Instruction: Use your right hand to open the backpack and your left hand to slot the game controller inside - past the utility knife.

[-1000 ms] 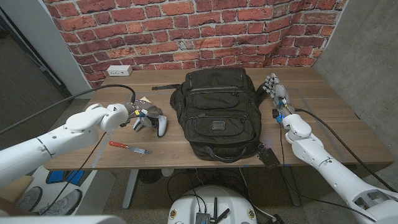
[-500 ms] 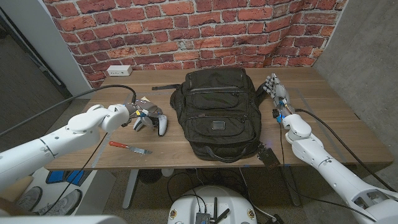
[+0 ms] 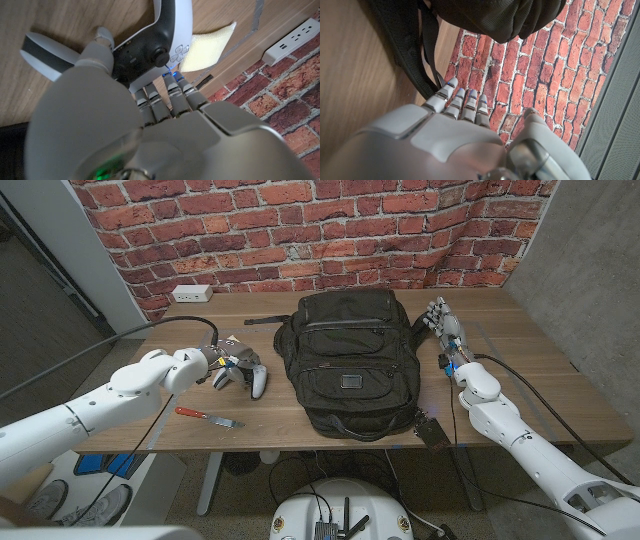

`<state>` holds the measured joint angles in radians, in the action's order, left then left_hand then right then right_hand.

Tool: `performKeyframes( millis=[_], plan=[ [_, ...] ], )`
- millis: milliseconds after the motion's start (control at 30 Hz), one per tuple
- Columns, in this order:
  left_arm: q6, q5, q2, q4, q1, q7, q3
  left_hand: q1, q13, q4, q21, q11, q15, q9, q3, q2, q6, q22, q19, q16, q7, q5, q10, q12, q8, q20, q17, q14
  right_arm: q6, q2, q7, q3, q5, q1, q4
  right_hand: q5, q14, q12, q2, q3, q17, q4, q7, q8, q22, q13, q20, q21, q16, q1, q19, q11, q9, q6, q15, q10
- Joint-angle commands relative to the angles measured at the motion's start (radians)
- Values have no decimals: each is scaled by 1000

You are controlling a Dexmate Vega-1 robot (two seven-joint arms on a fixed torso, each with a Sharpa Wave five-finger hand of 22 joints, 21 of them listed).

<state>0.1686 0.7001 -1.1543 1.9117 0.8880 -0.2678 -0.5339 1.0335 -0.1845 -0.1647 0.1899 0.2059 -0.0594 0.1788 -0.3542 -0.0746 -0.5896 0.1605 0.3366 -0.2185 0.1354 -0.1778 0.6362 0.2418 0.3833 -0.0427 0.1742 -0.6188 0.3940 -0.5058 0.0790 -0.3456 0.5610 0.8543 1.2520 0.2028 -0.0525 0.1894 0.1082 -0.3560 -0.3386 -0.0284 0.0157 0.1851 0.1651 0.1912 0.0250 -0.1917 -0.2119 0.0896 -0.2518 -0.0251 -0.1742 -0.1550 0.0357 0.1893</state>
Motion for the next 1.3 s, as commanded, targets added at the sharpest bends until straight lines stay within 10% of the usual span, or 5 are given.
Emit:
performKeyframes(
  millis=[33,1300],
  plan=[
    [11,16,-3,20,1,14,8,14,-1,0,0,0,-170,2,3,22,-102,6,11,1,7,-10,27,-3,0,-161,4,-24,11,4,-10,-1,3,-8,-14,0,-9,5,23,-5,-1,0,2,5,4,-1,0,-1,-3,-6,-5,2,-3,-8,-1,8],
    [116,-4,-87,175,104,2,108,21,-3,6,1,4,-174,3,15,56,-145,7,42,6,9,-15,88,-16,-27,-162,6,-85,11,-100,28,29,-58,107,179,0,-9,5,24,-8,5,5,-1,5,4,-1,10,1,-5,-6,-4,4,-3,-13,0,8]
  ],
)
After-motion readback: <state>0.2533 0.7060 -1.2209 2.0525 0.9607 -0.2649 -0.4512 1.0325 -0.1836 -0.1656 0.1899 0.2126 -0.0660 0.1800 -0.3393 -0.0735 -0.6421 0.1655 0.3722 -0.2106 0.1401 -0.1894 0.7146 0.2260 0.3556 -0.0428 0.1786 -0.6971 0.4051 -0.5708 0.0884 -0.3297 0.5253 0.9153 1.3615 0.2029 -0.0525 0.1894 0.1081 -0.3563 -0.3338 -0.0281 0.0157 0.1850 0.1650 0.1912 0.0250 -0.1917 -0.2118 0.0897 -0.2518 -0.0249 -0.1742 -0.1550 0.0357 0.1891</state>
